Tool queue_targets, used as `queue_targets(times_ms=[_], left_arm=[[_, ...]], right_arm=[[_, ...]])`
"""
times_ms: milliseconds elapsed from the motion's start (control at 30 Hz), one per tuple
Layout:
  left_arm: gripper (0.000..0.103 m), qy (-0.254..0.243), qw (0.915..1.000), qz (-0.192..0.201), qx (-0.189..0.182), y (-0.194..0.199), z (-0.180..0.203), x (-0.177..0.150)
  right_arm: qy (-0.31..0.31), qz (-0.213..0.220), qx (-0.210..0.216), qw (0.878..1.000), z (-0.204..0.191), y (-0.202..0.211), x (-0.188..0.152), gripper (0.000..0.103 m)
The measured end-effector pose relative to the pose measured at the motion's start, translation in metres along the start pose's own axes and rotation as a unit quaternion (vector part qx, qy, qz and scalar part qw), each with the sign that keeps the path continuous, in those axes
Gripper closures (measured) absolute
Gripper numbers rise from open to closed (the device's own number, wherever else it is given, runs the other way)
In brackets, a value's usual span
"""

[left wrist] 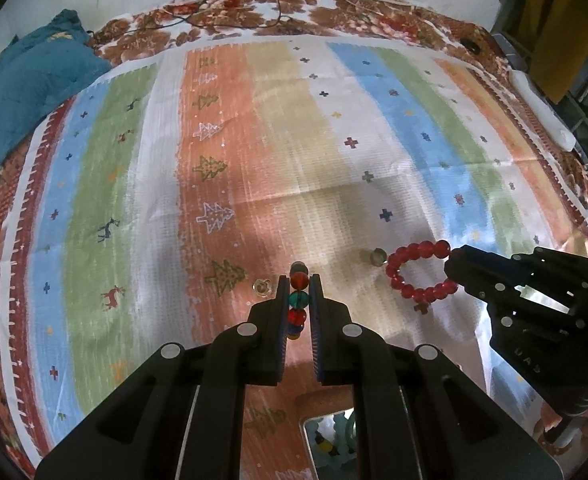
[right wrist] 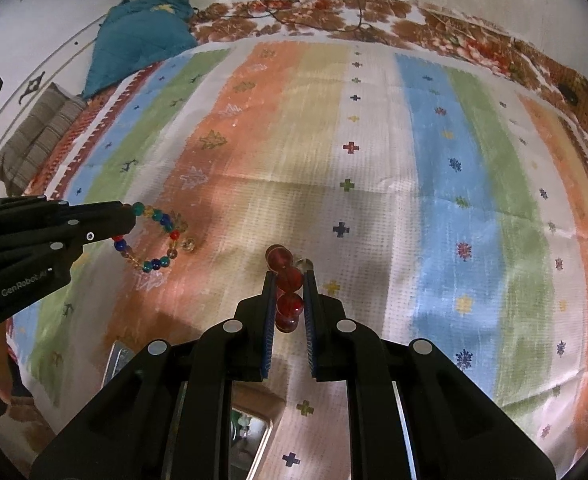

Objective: Organize jewelry
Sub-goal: 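Lift both held bracelets and carry them over the silver tin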

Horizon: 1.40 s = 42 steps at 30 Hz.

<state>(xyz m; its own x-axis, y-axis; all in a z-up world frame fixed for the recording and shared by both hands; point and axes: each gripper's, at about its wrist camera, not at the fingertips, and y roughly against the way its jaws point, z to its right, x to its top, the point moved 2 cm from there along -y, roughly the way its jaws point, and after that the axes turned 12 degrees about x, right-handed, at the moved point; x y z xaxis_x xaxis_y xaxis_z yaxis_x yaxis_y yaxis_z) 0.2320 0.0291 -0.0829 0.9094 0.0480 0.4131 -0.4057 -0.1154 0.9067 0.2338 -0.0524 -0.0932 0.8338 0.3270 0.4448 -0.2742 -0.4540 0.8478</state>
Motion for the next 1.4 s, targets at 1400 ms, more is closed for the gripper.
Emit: queue_targets(times_ms=[1400], left_arm=[[0.094, -0.01, 0.996, 0.077, -0.045, 0.084, 0.016, -0.061]], right_arm=[[0.049, 0.069, 0.011, 0.996, -0.044, 0.071, -0.046, 0.089]])
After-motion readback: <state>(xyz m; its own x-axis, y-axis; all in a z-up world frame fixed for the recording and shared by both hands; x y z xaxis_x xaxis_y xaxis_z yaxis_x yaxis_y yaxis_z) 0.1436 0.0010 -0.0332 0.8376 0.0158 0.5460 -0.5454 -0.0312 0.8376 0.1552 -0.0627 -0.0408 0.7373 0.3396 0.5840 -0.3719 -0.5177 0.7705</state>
